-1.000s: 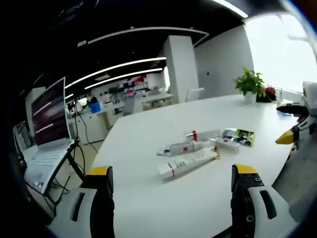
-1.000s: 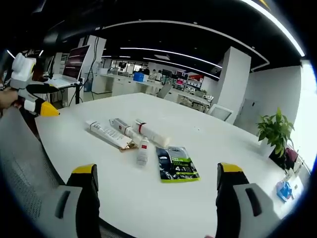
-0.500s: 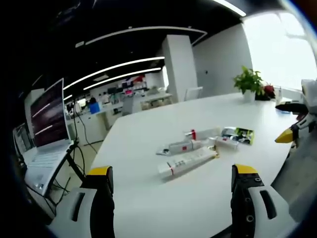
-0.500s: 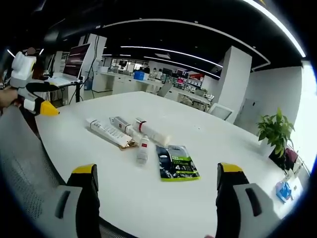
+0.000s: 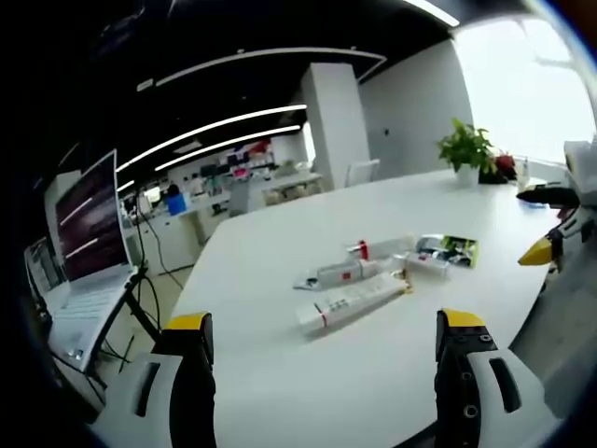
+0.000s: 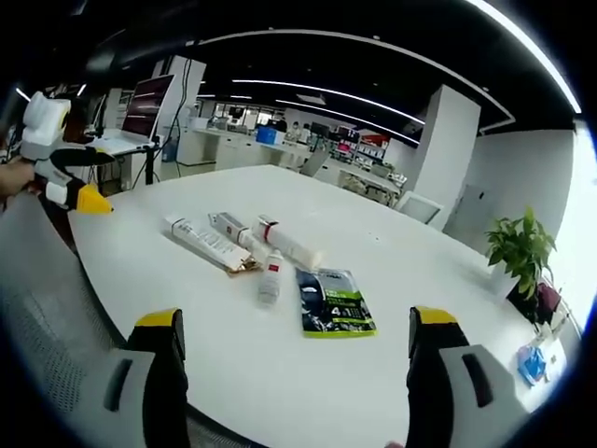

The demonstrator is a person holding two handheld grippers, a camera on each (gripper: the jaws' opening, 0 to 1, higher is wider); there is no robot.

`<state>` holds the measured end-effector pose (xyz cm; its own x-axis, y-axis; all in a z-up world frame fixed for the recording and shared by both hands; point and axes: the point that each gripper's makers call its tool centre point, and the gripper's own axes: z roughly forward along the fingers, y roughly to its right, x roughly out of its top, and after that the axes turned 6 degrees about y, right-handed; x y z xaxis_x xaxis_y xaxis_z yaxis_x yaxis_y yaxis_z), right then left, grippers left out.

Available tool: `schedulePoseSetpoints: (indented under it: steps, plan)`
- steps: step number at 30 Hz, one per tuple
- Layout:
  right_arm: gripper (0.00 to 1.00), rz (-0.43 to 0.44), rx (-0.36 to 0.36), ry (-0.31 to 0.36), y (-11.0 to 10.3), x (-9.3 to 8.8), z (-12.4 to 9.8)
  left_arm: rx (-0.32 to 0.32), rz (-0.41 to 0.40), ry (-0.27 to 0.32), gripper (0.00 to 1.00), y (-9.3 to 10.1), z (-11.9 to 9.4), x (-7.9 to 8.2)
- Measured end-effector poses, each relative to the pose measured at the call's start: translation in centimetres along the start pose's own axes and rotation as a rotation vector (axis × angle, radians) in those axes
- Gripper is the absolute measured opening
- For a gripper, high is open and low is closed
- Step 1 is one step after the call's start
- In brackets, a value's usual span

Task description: Arrange the skincare products in the storage area until every visible bottle or jar stands upright without overlapping.

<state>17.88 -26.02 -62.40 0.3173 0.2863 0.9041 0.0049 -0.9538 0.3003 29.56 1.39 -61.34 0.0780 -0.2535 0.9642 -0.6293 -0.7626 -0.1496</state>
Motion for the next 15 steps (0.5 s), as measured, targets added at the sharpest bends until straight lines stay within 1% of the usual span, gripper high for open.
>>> schedulePoseSetpoints:
  steps: [6,9,12,15]
  plan:
    - [1.0,0.021,0.007,0.003,0.7,0.5,0.5,0.003,0.011,-0.006,0.97,-0.1,0.0,-0.1]
    - [1.0,0.039,0.027,0.003,0.9,1.0,1.2,0.002,0.007,-0.006,0.97,-0.1,0.0,-0.2]
    - [1.0,-0.009,0.057,0.0,0.9,1.5,2.1,0.003,0.011,-0.004,0.97,-0.1,0.0,-0.1]
    - [1.0,-0.017,0.083,-0.001,1.1,1.9,3.0,0.008,0.011,-0.002,0.97,-0.3,0.0,-0.1]
